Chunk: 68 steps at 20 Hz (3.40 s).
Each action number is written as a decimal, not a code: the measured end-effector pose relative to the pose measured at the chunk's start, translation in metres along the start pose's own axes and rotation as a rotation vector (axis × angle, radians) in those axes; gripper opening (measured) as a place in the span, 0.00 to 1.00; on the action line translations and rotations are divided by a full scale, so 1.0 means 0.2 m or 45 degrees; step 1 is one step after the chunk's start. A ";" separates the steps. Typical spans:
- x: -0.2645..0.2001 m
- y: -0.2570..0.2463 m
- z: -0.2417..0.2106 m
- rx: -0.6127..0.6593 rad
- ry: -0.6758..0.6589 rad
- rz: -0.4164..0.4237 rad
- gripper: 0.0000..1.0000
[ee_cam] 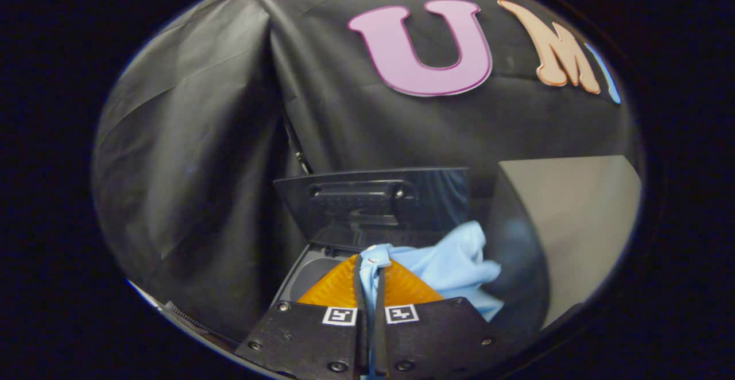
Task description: Put the clothes into the washing machine and then close the washing machine lid.
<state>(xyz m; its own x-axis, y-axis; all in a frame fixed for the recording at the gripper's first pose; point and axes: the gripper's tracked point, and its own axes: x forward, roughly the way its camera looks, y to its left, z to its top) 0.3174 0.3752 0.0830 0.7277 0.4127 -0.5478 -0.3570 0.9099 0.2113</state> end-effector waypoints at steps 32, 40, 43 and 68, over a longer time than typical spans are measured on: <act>0.37 0.12 0.80 -0.166 -0.462 -0.133 0.51; 0.62 -0.13 0.80 -0.210 -0.424 -0.349 0.87; 0.64 -0.20 0.75 -0.232 -0.396 -0.411 0.99; 0.69 -0.25 0.70 -0.133 -0.339 -0.357 0.98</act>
<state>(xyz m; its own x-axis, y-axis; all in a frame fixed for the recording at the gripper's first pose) 0.5178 0.3927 0.1108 0.9267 0.1581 -0.3410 -0.1710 0.9852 -0.0078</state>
